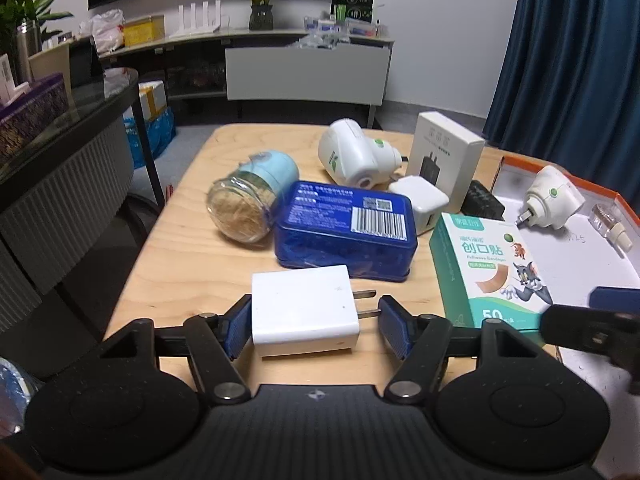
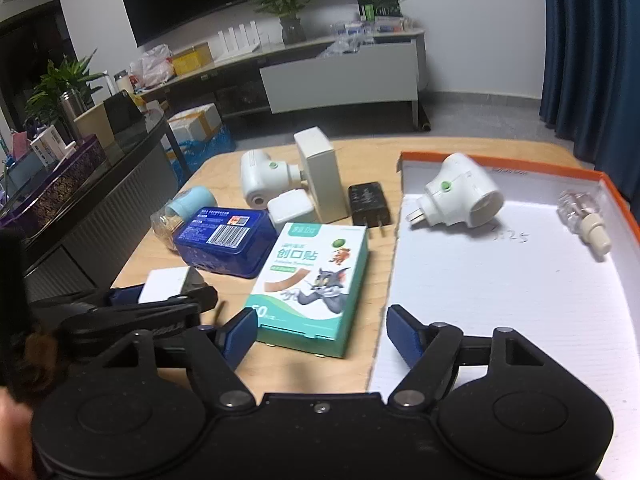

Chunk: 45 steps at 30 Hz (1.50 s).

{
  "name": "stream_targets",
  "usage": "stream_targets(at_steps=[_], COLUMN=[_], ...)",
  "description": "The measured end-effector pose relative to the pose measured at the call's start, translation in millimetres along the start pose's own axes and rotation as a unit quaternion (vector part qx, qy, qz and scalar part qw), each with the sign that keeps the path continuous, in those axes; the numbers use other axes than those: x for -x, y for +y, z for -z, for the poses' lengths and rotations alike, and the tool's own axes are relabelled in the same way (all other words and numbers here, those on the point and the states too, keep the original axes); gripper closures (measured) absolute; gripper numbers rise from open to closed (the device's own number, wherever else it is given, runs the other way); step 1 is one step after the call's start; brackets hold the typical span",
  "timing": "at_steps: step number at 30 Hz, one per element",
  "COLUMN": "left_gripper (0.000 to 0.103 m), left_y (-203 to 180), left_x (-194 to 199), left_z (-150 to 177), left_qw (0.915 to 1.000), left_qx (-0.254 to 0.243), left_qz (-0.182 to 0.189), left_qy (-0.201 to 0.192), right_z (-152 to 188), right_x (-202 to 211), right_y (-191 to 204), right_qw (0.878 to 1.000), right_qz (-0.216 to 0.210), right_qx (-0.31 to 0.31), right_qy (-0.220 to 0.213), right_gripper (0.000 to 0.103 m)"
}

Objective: Organize rigid objects
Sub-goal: 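Grasp white square charger with left gripper while right gripper grasps green bandage box, then carry charger with left gripper while right gripper carries bandage box over orange-rimmed box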

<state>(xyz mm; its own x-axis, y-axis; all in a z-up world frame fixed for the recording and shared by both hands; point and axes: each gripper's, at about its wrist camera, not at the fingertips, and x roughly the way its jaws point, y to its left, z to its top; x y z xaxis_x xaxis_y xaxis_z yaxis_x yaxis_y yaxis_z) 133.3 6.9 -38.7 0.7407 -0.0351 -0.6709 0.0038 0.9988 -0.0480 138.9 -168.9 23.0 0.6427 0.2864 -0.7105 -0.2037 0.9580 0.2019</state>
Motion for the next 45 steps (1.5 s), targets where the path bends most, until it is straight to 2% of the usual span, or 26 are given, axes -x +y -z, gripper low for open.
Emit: stream_targets(at_steps=[5, 15, 16, 17, 18, 27, 36, 45], left_gripper=[0.036, 0.036, 0.036, 0.036, 0.036, 0.036, 0.036, 0.036], left_y=[5.3, 14.9, 14.5, 14.2, 14.6, 6.8, -10.3, -28.2], left_x=[10.6, 14.9, 14.9, 15.4, 17.0, 33.0, 54.6, 67.1], left_z=[-3.2, -8.9, -9.3, -9.6, -9.5, -14.4, -14.3, -11.7], left_qw=[0.9999, 0.9995, 0.9995, 0.9995, 0.9995, 0.9988, 0.9982, 0.9977], left_qx=[0.003, 0.022, 0.023, 0.024, 0.025, 0.032, 0.024, 0.015], left_qz=[-0.005, -0.002, -0.001, 0.001, 0.004, 0.017, 0.033, 0.046], left_qy=[-0.016, -0.022, -0.021, -0.02, -0.021, -0.033, -0.045, -0.047], right_z=[-9.9, -26.1, -25.8, -25.4, -24.9, -16.1, -3.1, 7.3], right_x=[-20.8, -74.2, -76.1, -76.8, -74.7, -21.8, 26.9, 53.6], right_y=[7.0, 26.8, 28.5, 29.4, 29.3, 21.4, 13.2, -2.1], right_qw=[0.999, 0.996, 0.996, 0.996, 0.996, 0.999, 0.998, 0.998], right_qz=[-0.001, 0.066, 0.071, 0.073, 0.073, 0.047, 0.053, 0.059], right_qx=[-0.024, -0.012, -0.002, 0.006, 0.01, 0.019, 0.031, 0.015], right_qy=[0.021, 0.066, 0.058, 0.057, 0.052, 0.011, -0.021, -0.035], right_gripper=[0.01, 0.009, 0.01, 0.016, 0.019, 0.019, 0.019, 0.019])
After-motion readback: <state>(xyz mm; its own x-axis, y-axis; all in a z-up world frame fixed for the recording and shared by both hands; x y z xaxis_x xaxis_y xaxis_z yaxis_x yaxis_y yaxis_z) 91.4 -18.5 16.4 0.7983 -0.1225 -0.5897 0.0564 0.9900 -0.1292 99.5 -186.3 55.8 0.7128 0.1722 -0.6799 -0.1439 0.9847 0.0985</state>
